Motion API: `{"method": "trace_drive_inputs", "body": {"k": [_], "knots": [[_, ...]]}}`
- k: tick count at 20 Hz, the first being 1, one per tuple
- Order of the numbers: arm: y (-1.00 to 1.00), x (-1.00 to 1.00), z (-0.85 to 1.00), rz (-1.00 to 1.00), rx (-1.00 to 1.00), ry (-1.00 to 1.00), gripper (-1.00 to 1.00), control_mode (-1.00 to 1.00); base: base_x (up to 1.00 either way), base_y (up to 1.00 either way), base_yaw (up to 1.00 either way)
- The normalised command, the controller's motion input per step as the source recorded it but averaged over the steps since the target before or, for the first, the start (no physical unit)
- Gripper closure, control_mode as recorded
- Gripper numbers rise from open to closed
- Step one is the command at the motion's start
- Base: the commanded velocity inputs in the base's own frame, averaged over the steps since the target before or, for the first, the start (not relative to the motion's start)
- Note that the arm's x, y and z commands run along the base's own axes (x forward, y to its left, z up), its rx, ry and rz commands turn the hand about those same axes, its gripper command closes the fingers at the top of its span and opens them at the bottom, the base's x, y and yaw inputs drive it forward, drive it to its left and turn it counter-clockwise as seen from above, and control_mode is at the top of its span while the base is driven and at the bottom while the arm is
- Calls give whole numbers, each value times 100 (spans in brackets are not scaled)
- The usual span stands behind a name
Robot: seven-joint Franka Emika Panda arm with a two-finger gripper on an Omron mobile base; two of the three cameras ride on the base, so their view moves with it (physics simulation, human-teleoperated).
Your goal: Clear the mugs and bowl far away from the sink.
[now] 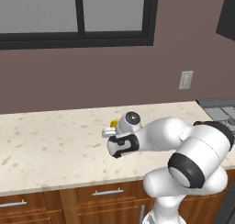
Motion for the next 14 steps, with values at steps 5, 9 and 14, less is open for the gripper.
{"method": "trace_drive_inputs", "body": {"k": [5,9,14], "knots": [[0,2,-18,0,1,0,100,-100,0,0,0],[6,5,-21,0,0,0,-100,-100,0,0,0],[0,4,-2,0,0,0,-100,-100,0,0,0]]}}
